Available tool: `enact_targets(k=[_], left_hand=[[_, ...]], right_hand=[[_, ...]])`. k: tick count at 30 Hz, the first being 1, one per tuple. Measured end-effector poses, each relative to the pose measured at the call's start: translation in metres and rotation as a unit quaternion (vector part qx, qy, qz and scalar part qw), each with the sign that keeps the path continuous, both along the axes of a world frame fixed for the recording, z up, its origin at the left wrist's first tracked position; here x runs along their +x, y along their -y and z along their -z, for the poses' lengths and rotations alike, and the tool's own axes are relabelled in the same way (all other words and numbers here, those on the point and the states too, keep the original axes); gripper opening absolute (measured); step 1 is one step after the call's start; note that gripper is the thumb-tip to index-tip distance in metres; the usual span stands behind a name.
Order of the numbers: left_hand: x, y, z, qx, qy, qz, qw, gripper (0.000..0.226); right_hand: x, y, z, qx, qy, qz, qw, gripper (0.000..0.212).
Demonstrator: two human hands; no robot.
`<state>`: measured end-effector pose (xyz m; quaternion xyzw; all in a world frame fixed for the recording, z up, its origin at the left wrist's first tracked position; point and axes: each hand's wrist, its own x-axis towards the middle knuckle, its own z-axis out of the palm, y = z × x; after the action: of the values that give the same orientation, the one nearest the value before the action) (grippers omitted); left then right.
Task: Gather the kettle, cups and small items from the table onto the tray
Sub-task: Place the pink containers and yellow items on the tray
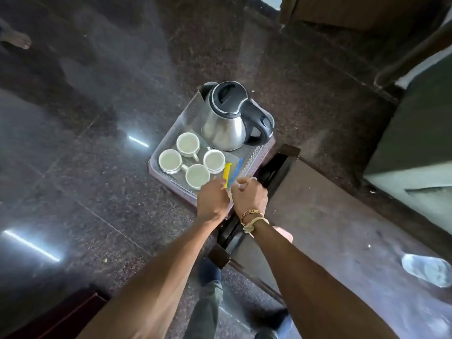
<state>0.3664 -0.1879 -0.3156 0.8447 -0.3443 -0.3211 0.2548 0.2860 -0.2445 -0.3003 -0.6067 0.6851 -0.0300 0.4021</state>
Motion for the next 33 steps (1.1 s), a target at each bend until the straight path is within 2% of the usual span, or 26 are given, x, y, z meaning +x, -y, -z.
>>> enact_targets(k=[4,11,15,19,25,29,33], left_hand=[[-0.023,-0.002,-0.010,-0.035,-0.012,-0.008,0.999,0.021],[-0.087,-0.015,-0.023,-0.115,-0.011,0.030,0.993,0.021],[-0.124,-0.034,-0.021,-0.110,-0.021,0.075,0.991,0.024],[-0.159,-0.050,-0.010,-0.052,-0.033,0.096,0.993,0.034],[-0.200,-0.058,0.022,0.089,-0.031,0.084,0.992,0.060],[-0.213,-0.060,0.043,0.135,0.000,0.083,0.987,0.058],[-0.216,-0.058,0.061,0.162,-0.018,0.057,0.985,0.067]], right_hand=[[-0.036,-0.011,-0.010,-0.023,-0.003,0.043,0.999,0.015],[-0.102,-0.035,-0.022,-0.039,-0.032,0.090,0.995,0.023],[-0.143,-0.053,-0.026,-0.031,-0.028,0.110,0.993,0.026],[-0.185,-0.072,-0.023,-0.022,-0.035,0.134,0.990,0.024],[-0.239,-0.083,-0.007,0.043,-0.032,0.172,0.984,0.023],[-0.262,-0.084,0.015,0.105,0.014,0.168,0.980,0.035],[-0.268,-0.088,0.043,0.148,0.076,0.157,0.973,0.041]])
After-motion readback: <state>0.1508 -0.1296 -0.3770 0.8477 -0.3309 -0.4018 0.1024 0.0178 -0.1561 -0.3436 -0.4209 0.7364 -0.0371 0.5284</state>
